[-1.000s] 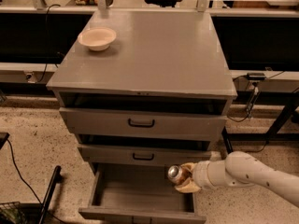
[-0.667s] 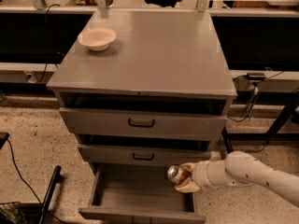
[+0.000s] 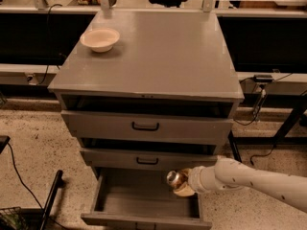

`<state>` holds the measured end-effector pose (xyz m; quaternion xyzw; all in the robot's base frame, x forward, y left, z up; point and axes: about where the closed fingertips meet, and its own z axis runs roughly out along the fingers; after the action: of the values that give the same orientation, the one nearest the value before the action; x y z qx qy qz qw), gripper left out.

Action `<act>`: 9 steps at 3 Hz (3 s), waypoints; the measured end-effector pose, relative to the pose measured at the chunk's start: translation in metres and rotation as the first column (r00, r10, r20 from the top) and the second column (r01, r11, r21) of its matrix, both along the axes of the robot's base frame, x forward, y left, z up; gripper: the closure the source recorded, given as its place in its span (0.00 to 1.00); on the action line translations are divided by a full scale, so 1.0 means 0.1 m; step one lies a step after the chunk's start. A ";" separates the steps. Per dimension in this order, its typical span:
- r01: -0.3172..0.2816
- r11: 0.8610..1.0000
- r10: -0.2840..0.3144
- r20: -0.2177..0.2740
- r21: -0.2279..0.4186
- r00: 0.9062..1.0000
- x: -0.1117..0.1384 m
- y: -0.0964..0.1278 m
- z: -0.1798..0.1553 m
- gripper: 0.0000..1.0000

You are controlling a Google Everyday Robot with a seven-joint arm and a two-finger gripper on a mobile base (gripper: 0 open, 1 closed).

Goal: Place orange can into bottom drawer

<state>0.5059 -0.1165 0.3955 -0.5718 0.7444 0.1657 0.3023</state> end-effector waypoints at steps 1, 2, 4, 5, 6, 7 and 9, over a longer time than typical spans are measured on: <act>0.039 0.999 -0.040 -0.015 -0.023 0.999 0.07 -0.02 -0.26 1.00; 0.073 0.997 -0.073 -0.034 -0.018 0.997 0.15 -0.04 -0.48 1.00; 0.154 0.988 -0.154 -0.056 -0.008 0.987 0.32 -0.08 -0.99 1.00; 0.111 0.993 -0.114 -0.097 -0.041 0.989 0.27 -0.08 -1.31 1.00; 0.071 0.996 -0.077 -0.124 -0.054 0.989 0.27 -0.08 -1.48 1.00; 0.042 0.998 -0.048 -0.132 -0.048 0.990 0.27 -0.04 -1.57 0.82; 0.046 0.998 -0.050 -0.123 -0.040 0.991 0.26 -0.02 -1.62 0.28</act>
Offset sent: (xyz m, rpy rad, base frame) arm 0.0256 -0.0098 -0.0713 -0.0122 0.0531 -0.1171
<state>0.5322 -0.1180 0.2338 -0.5479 0.7783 0.1797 0.2486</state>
